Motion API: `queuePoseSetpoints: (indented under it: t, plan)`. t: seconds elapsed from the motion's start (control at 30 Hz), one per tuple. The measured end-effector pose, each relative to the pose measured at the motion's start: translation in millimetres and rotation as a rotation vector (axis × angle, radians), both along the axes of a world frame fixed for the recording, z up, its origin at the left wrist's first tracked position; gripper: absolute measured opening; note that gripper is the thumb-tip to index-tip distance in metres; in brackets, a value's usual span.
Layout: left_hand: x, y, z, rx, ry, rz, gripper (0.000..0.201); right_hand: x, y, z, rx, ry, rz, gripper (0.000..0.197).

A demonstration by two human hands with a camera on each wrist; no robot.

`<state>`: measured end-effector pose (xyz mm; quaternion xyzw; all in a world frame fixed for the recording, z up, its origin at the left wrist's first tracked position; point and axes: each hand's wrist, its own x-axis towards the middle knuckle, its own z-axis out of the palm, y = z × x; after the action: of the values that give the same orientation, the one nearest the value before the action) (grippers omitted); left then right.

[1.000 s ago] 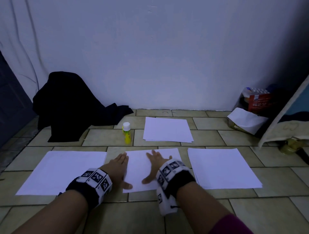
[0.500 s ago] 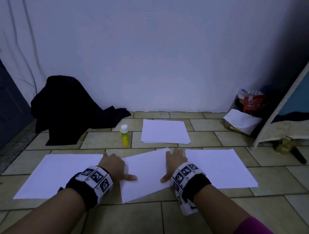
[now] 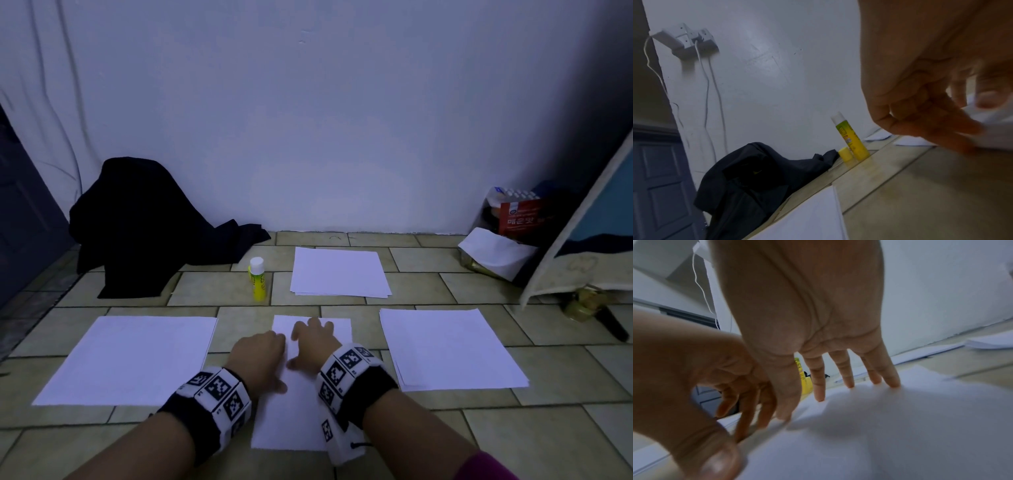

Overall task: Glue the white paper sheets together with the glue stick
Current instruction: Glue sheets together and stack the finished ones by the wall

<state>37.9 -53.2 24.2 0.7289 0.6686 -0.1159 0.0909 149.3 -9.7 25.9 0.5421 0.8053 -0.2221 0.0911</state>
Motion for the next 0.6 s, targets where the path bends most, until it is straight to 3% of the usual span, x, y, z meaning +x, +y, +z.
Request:
queuePoseSetpoints:
  t: [0.1,0.17,0.4,0.6]
  plan:
    - [-11,-1,-11,-0.044,-0.035,0.06,0.106,-9,2,-11,-0.009,0.019,0.02,0.066]
    - [-15,1,-19,-0.154,-0.04,0.077,0.12,-15,5,-15,-0.02,-0.03,0.051,0.077]
    - [-20,5,-29,-0.245,-0.107,0.084,0.123,-17,14,-15,-0.091,-0.137,0.268,0.092]
    - [-22,3,-28,-0.228,-0.114,0.076,0.123,37,32,-18,-0.072,-0.173,0.101,0.107]
